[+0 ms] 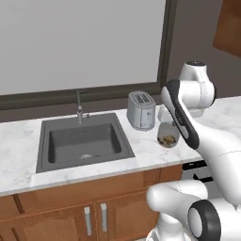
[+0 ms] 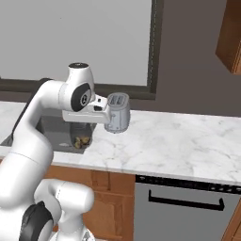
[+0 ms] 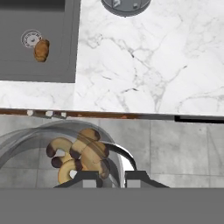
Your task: Pick the jar and glass cup and place them in the sink. Then turn on the water.
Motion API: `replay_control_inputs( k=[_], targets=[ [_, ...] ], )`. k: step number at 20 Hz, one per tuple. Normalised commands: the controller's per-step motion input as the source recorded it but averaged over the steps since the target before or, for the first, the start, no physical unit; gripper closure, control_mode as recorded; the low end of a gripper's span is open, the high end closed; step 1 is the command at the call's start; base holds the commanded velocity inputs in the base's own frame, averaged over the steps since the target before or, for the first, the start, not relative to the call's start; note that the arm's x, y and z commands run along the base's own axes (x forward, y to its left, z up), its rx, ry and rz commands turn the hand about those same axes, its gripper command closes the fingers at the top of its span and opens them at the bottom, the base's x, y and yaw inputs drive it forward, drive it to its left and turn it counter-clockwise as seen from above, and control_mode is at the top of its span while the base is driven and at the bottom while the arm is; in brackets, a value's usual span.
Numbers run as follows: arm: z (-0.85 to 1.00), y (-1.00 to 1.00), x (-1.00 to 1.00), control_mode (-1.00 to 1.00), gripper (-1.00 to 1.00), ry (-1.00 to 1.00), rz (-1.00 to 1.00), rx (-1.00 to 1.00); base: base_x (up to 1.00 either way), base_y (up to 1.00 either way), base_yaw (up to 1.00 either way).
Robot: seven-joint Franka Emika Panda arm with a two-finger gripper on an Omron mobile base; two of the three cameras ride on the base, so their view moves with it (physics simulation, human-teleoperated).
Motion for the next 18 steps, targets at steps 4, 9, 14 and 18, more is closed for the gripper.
replay_control_inputs(
  k=[4,9,14,18],
  targets=[
    [0.00,0.00,0.00,1.00,1.00,0.00,0.00,0.00,0.33,-0.07,0.00],
    [0.00,0.00,0.00,1.00,1.00,0.00,0.00,0.00,0.41,0.00,0.00],
    [0.00,0.00,0.00,1.00,1.00,0.00,0.00,0.00,0.38,0.00,0.00],
    [0.00,0.00,0.00,1.00,1.00,0.00,0.00,0.00,0.29,0.00,0.00]
  ],
)
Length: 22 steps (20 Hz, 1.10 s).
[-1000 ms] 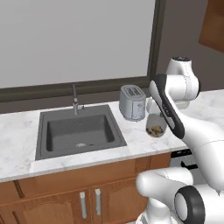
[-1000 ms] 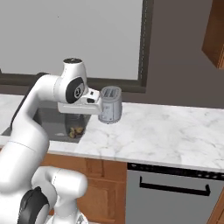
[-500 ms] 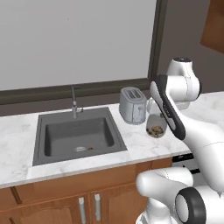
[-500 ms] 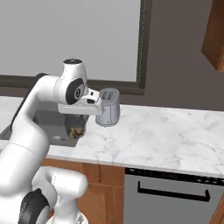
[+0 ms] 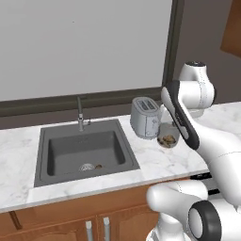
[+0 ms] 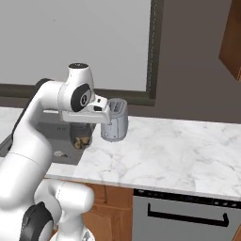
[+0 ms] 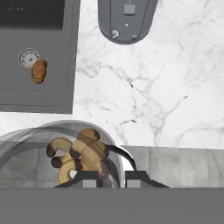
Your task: Pick the jar and glass cup and place them in the sink. Then turn on the water.
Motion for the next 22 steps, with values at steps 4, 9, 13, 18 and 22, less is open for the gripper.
replay_control_inputs(
  k=[4,9,13,18,22],
  targets=[
    [0.00,0.00,0.00,1.00,1.00,0.00,0.00,0.00,0.22,0.00,0.00],
    [0.00,0.00,0.00,1.00,1.00,0.00,0.00,0.00,0.33,0.00,0.00],
    [0.00,0.00,0.00,1.00,1.00,0.00,0.00,0.00,0.43,0.00,0.00],
    [0.00,0.00,0.00,1.00,1.00,0.00,0.00,0.00,0.43,0.00,0.00],
    [0.00,0.00,0.00,1.00,1.00,0.00,0.00,0.00,0.25,0.00,0.00]
  ],
)
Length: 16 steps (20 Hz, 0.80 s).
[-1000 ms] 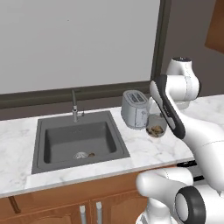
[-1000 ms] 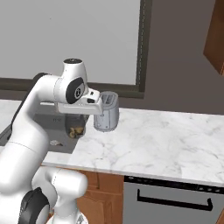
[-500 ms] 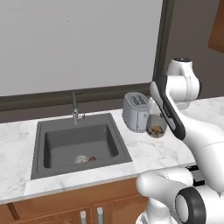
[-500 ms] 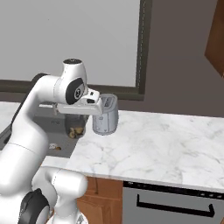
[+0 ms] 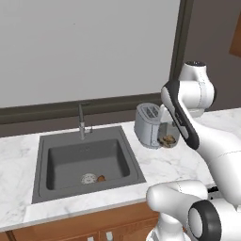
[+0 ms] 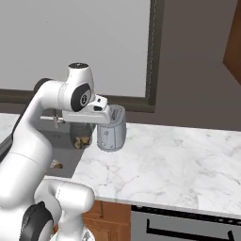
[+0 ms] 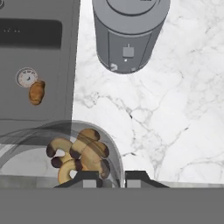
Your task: Pick the jar and glass cup and place them in the sink. Then turn on the water.
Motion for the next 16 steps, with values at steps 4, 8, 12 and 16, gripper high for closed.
replay_control_inputs(
  k=[4,8,12,16],
  targets=[
    [0.00,0.00,0.00,1.00,1.00,0.00,0.00,0.00,0.00,0.00,0.00],
    [0.00,0.00,0.00,-1.00,1.00,0.00,0.00,0.00,0.00,0.00,0.00],
    [0.00,0.02,0.00,-1.00,1.00,0.00,0.00,0.00,0.00,0.00,0.00],
    [-0.03,0.47,0.00,-1.00,1.00,0.00,-0.01,0.00,0.00,0.00,0.00]
  ],
)
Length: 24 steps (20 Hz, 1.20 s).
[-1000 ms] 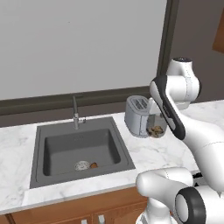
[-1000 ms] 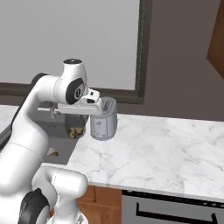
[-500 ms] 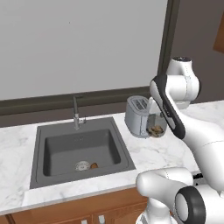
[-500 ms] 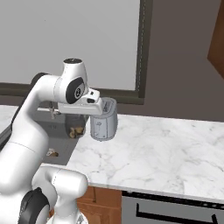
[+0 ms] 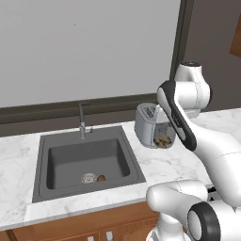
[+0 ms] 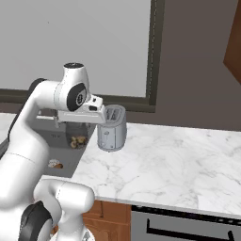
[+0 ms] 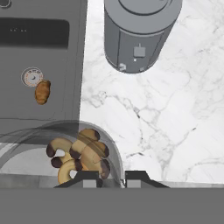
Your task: Pick the jar and glass cup and place them in the sink. Then turn on the water.
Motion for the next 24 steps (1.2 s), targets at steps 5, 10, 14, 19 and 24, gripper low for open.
replay_control_inputs(
  k=[5,10,14,19,24],
  targets=[
    [-0.10,0.77,0.00,-1.00,1.00,0.00,0.00,0.00,0.00,0.00,0.00],
    [-0.15,0.73,0.01,-1.00,1.00,0.00,0.00,0.00,0.00,0.00,0.00],
    [-0.08,0.74,0.09,-1.00,1.00,0.00,0.01,0.00,0.00,0.00,0.00],
    [-0.13,0.57,0.04,-1.00,1.00,0.00,0.03,0.00,0.00,0.00,0.00],
    [-0.20,0.39,0.02,-1.00,1.00,0.00,0.06,0.00,0.00,0.00,0.00]
  ],
)
